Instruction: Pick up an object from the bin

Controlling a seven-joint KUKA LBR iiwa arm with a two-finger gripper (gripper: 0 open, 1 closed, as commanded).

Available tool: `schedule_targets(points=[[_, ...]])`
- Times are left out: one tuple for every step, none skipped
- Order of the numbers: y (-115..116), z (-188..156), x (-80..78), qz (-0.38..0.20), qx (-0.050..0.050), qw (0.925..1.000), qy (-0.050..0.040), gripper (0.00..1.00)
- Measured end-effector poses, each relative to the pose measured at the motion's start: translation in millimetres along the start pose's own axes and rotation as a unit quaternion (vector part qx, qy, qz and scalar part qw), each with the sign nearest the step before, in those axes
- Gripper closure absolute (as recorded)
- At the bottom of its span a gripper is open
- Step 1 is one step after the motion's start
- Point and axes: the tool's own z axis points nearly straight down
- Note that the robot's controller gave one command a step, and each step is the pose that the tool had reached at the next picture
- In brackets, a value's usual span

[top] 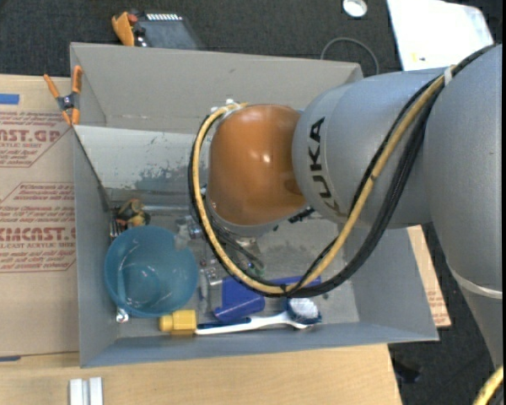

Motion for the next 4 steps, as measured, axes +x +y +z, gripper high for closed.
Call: schedule_targets(points=[[-7.7,27.9,-16.0,-0.027,-0.001,0.9996,-0.0063,0.00],[-8.5,60.8,-25.6,-0.036,-0.001,0.9994,-0.0023,0.00],[8.9,76.2,-33.1,-0.182,-0.001,0.9834,-0.0036,0.00],[14.3,85.5,-45.2,-0.154,-0.002,0.9880,-0.0030,0.00]])
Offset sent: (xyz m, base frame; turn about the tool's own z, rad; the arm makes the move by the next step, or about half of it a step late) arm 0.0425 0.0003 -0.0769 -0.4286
